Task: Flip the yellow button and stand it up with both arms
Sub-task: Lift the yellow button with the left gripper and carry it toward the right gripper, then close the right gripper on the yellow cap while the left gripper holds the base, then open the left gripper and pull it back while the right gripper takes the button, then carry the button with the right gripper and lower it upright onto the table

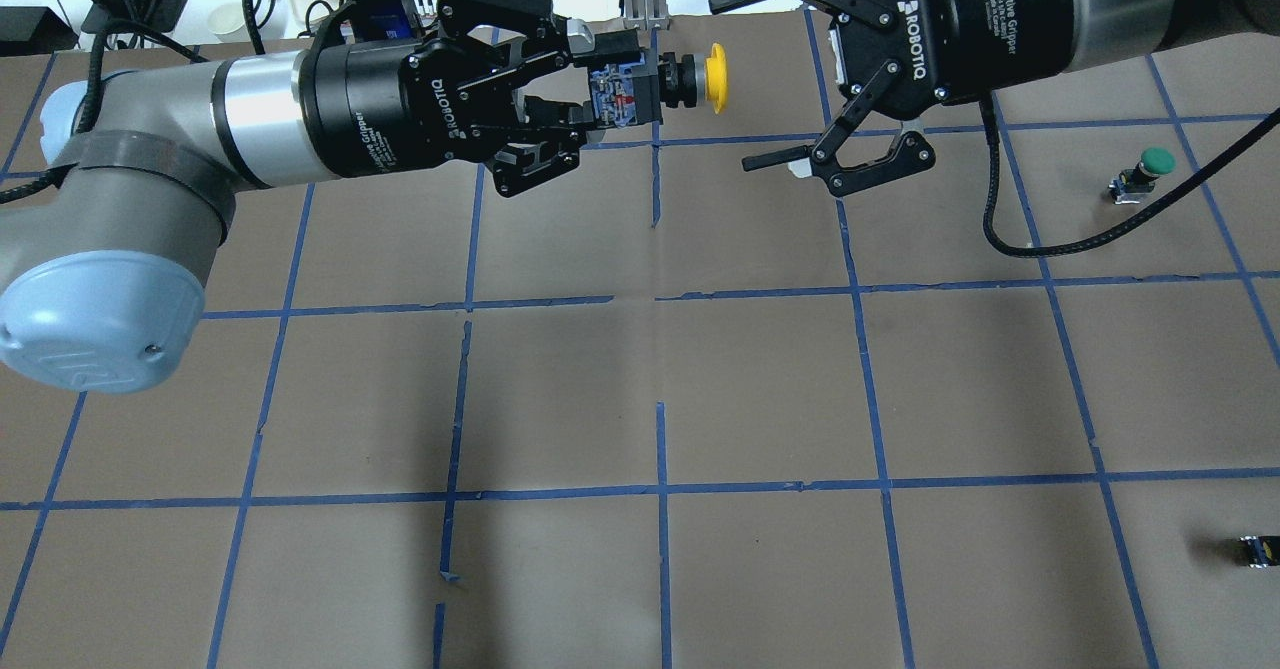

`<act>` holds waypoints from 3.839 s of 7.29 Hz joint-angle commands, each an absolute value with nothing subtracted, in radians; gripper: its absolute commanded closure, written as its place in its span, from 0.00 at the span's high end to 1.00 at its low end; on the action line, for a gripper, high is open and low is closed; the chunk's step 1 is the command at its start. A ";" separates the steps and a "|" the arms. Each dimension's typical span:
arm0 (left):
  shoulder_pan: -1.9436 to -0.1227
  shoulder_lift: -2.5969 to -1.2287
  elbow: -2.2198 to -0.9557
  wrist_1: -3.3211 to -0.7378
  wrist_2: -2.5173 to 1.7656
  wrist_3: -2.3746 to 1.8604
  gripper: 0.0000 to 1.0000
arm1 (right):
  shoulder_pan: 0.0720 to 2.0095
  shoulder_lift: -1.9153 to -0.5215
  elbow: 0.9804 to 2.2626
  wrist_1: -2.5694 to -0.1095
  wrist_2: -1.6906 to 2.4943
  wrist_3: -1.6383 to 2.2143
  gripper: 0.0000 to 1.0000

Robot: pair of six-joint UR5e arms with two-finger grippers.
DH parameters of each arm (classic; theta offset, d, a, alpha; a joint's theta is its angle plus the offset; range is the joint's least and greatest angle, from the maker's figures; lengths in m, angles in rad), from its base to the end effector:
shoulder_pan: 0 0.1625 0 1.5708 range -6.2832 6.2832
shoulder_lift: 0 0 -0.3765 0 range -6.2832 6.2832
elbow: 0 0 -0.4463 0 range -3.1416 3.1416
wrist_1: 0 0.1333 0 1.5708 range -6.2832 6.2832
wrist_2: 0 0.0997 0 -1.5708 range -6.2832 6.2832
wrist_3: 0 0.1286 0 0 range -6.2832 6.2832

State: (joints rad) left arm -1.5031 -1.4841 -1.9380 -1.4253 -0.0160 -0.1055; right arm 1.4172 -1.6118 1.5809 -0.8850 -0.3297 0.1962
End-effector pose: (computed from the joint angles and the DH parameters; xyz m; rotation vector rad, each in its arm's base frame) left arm -0.2278 -0.5119 0.4026 0.2406 -1.5378 -0.1348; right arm 0.1779 -0.5177 0.4587 0.7549 1.7223 0.6484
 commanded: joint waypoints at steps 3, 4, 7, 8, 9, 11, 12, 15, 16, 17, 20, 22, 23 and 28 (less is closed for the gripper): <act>-1.502 -1.494 -1.934 -1.425 -0.017 -0.104 0.02 | 1.420 -1.617 1.580 -0.881 -0.298 0.209 0.37; -1.502 -1.494 -1.934 -1.425 -0.017 -0.104 0.02 | 1.420 -1.617 1.583 -0.881 -0.298 0.203 0.31; -1.502 -1.490 -1.933 -1.427 -0.002 -0.147 0.93 | 1.420 -1.620 1.582 -0.885 -0.298 0.206 0.27; -1.502 -1.488 -1.933 -1.425 0.000 -0.155 1.00 | 1.420 -1.620 1.580 -0.885 -0.296 0.204 0.27; -1.502 -1.488 -1.933 -1.425 0.000 -0.156 1.00 | 1.420 -1.620 1.577 -0.890 -0.296 0.209 0.27; -1.488 -1.480 -1.928 -1.422 0.076 -0.152 1.00 | 1.407 -1.614 1.574 -0.978 -0.313 0.199 0.28; -1.480 -1.465 -1.933 -1.396 0.163 -0.152 1.00 | 1.396 -1.614 1.572 -1.070 -0.357 0.199 0.27; -1.401 -1.460 -1.931 -1.397 0.311 -0.152 1.00 | 1.344 -1.614 1.577 -1.342 -0.664 0.069 0.27; -1.384 -1.463 -1.928 -1.396 0.422 -0.152 1.00 | 1.344 -1.612 1.578 -1.344 -0.865 -0.104 0.26; -1.368 -1.466 -1.927 -1.393 0.565 -0.152 1.00 | 1.344 -1.609 1.585 -1.345 -0.997 -0.267 0.25; -1.379 -1.512 -1.794 -1.399 0.921 -0.146 1.00 | 1.342 -1.618 1.659 -1.411 -1.283 -0.761 0.23; -1.440 -1.532 -1.750 -1.399 1.245 -0.140 1.00 | 1.278 -1.621 1.744 -1.571 -1.473 -1.144 0.22; -1.468 -1.520 -1.747 -1.401 1.422 -0.129 1.00 | 1.179 -1.620 1.790 -1.638 -1.477 -1.328 0.22; -1.543 -1.502 -1.686 -1.524 1.652 0.016 1.00 | 0.856 -1.586 1.968 -2.041 -1.470 -2.284 0.22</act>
